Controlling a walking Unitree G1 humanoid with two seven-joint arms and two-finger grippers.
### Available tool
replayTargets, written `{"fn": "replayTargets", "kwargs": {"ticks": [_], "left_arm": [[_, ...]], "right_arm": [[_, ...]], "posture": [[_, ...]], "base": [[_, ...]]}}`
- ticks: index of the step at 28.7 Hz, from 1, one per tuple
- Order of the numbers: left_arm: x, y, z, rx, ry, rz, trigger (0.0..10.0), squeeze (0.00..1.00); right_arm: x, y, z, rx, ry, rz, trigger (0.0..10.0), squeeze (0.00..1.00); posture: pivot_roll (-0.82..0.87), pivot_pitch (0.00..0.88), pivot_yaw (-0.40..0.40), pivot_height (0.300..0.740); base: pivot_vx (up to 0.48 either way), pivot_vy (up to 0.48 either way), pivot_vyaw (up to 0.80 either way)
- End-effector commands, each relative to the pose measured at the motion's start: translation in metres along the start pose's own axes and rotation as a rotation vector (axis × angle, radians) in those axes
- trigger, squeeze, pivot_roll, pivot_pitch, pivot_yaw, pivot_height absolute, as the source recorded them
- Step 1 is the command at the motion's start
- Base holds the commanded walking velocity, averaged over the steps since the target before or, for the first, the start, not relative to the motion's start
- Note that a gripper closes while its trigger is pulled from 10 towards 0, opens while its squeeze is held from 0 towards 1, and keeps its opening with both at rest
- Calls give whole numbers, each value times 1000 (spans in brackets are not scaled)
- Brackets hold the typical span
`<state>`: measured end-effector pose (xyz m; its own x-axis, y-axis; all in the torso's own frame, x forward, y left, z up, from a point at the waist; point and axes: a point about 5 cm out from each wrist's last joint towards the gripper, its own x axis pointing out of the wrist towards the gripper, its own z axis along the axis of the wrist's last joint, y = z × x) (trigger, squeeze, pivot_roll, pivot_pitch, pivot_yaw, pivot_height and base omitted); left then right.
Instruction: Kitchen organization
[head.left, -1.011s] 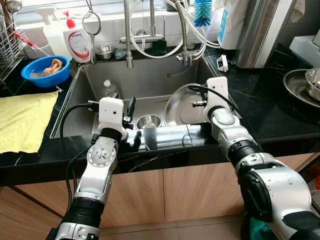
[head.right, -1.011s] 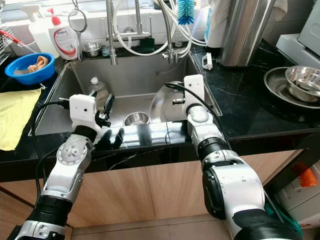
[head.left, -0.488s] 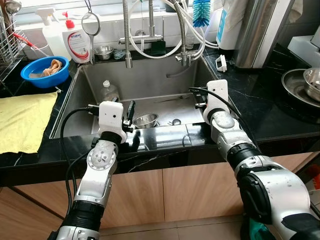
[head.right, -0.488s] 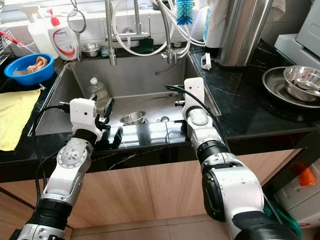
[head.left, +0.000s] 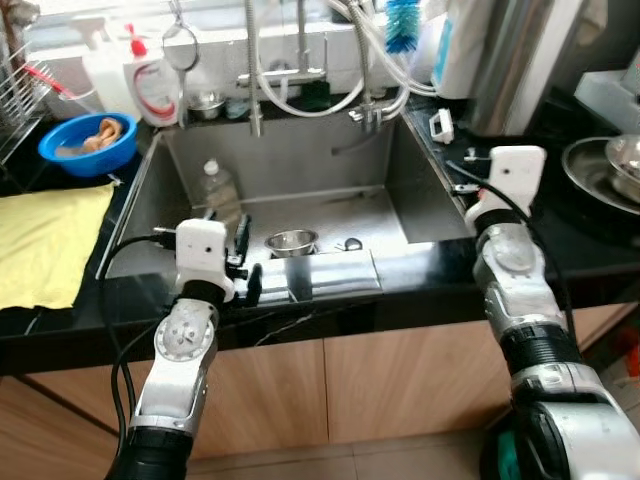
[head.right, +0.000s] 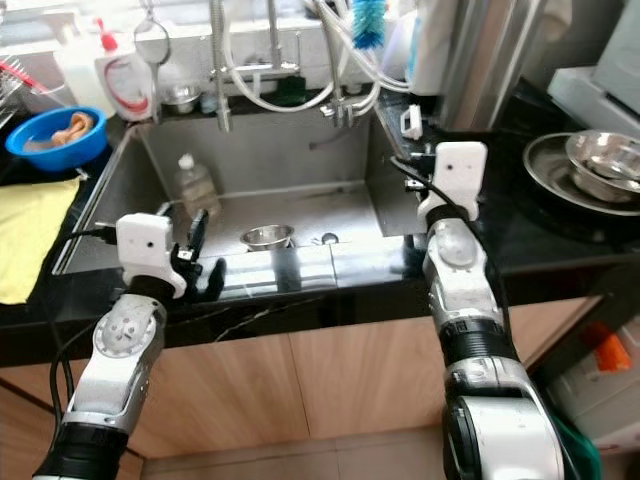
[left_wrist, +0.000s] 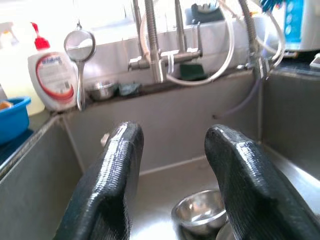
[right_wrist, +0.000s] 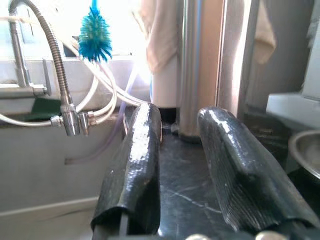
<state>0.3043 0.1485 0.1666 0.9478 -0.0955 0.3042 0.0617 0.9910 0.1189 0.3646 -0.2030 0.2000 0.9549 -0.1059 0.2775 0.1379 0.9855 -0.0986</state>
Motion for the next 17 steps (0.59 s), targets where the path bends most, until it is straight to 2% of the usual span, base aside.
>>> {"fn": "replayTargets", "kwargs": {"ticks": [1, 5, 7, 10, 12, 15, 17], "left_arm": [[0, 2, 6, 5, -24, 15, 10000, 0], [3, -5, 6, 28, -35, 1, 10000, 0], [5, -9, 6, 45, -41, -15, 10000, 0], [8, -9, 11, 41, -58, -1, 10000, 0], [8, -8, 11, 42, -56, 1, 10000, 0], [7, -7, 11, 41, -55, 4, 10000, 0], [6, -5, 9, 44, -50, 16, 10000, 0]], "right_arm": [[-3, -4, 8, 0, -15, 5, 10000, 0], [-8, -10, 0, -13, 18, -6, 10000, 0], [-9, -5, -3, -9, 36, -3, 10000, 0], [-17, 15, 4, 12, 10, 73, 10000, 0], [-19, 17, 4, -10, 11, 75, 10000, 0], [-19, 19, 5, -29, 18, 96, 10000, 0], [-18, 19, 7, -4, 11, 91, 10000, 0]], "posture": [[-180, 0, 57, 740], [-197, 0, 60, 740], [-194, 0, 60, 740], [-189, 0, 57, 740], [-186, 0, 55, 740], [-186, 0, 55, 740], [-186, 0, 52, 740]], "base": [[0, 0, 0], [0, 0, 0], [0, 0, 0], [0, -183, 0], [0, -270, 0], [0, -291, 800], [0, -287, 400]]}}
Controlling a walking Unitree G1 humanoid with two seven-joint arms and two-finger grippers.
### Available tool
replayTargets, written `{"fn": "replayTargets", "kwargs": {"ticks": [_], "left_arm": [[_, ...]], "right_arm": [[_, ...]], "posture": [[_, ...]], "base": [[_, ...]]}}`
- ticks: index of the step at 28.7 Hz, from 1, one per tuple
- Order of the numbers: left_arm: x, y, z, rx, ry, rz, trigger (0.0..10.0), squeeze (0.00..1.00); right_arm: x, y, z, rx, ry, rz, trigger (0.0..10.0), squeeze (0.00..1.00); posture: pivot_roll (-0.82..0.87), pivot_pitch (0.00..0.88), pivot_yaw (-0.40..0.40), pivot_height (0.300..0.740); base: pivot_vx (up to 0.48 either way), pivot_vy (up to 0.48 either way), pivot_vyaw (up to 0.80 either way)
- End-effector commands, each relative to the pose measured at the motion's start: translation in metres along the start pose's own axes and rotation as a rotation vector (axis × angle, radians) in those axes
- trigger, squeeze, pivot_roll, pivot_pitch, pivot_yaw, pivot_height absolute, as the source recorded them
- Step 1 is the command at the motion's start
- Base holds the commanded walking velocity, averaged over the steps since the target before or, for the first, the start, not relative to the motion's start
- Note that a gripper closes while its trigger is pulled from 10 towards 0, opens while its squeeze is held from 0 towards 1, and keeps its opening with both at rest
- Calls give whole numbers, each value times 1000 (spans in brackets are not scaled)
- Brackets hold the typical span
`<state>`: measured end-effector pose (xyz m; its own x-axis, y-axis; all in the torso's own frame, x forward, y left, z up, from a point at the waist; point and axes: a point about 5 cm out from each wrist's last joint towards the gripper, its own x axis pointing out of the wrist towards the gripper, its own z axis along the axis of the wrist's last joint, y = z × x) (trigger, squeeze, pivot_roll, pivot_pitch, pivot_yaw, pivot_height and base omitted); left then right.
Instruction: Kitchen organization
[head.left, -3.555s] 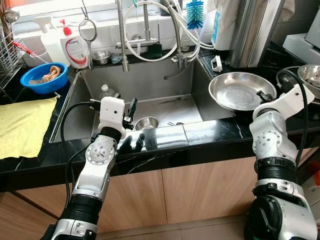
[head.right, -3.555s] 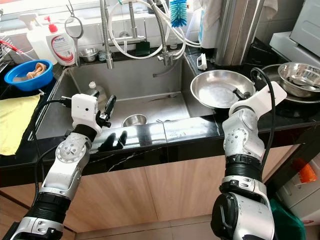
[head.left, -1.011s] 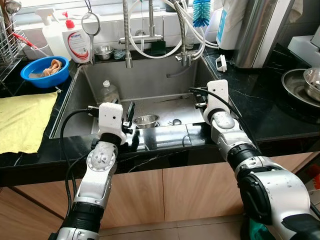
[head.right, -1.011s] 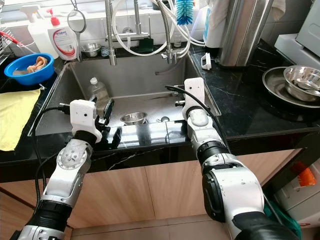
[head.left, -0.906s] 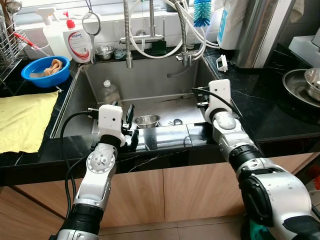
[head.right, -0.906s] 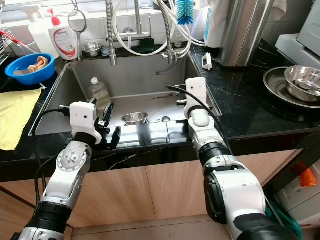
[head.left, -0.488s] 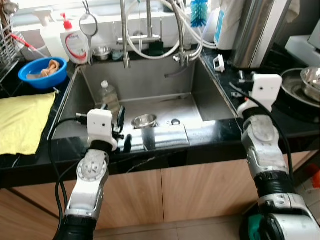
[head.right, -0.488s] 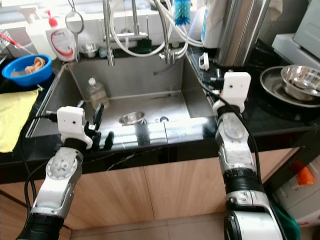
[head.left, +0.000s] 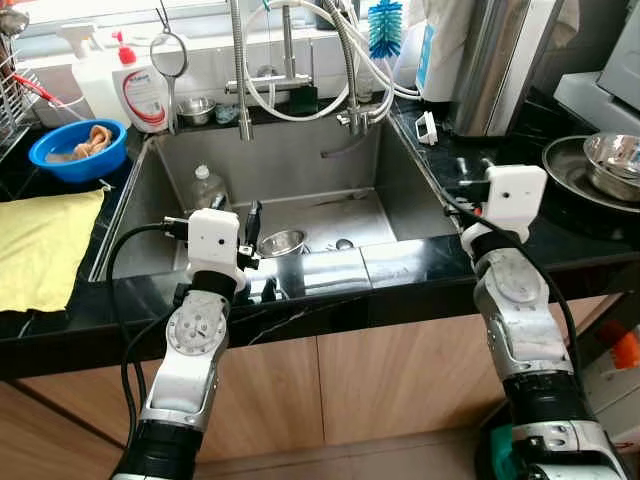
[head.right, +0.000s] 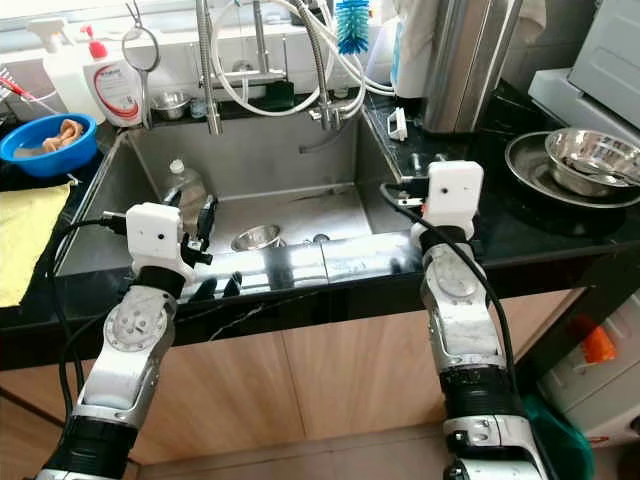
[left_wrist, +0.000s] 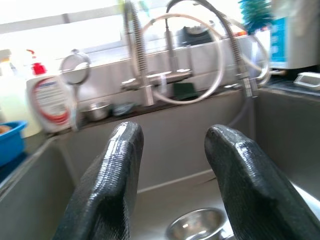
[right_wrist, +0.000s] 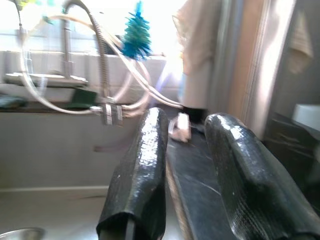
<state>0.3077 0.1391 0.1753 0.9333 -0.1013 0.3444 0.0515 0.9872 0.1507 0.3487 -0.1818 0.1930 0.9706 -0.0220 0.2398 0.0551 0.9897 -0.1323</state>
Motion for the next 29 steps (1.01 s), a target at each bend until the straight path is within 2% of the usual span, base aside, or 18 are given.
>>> {"fn": "replayTargets", "kwargs": {"ticks": [1, 8, 16, 23, 24, 26, 27, 29], "left_arm": [[0, 3, 1, 11, -6, 19, 10000, 0], [1, 3, 1, 11, -4, 20, 10000, 0], [2, 1, -2, -9, 13, 8, 10000, 0], [3, -2, -3, -14, 23, -6, 10000, 0], [3, -2, -3, -16, 24, -5, 10000, 0], [3, -2, -3, -17, 25, -5, 10000, 0], [4, -3, -4, -19, 29, -11, 10000, 0], [4, -4, -4, -20, 35, -21, 10000, 0]], "right_arm": [[2, -2, 7, 19, -17, -1, 10000, 0], [3, -2, 8, 6, 11, 6, 10000, 0], [7, -7, 9, -36, 49, -6, 10000, 0], [14, -12, 21, -72, 51, 19, 10000, 0], [15, -14, 22, -78, 57, 13, 10000, 867], [17, -16, 24, -85, 65, 4, 10000, 867], [20, -19, 28, -60, 59, -7, 10000, 1000], [21, -22, 29, -70, 73, -18, 10000, 1000]], "posture": [[-185, 0, 51, 740], [-186, 0, 50, 740], [-191, 0, 53, 740], [-194, 0, 51, 740], [-199, 0, 53, 740], [-201, 0, 54, 740], [-200, 0, 55, 740], [-200, 0, 55, 740]], "base": [[0, -289, 0], [0, -297, 0], [0, 0, 0], [0, 0, 0], [0, 0, 0], [0, 0, 0], [0, 0, 0], [0, 0, 0]]}}
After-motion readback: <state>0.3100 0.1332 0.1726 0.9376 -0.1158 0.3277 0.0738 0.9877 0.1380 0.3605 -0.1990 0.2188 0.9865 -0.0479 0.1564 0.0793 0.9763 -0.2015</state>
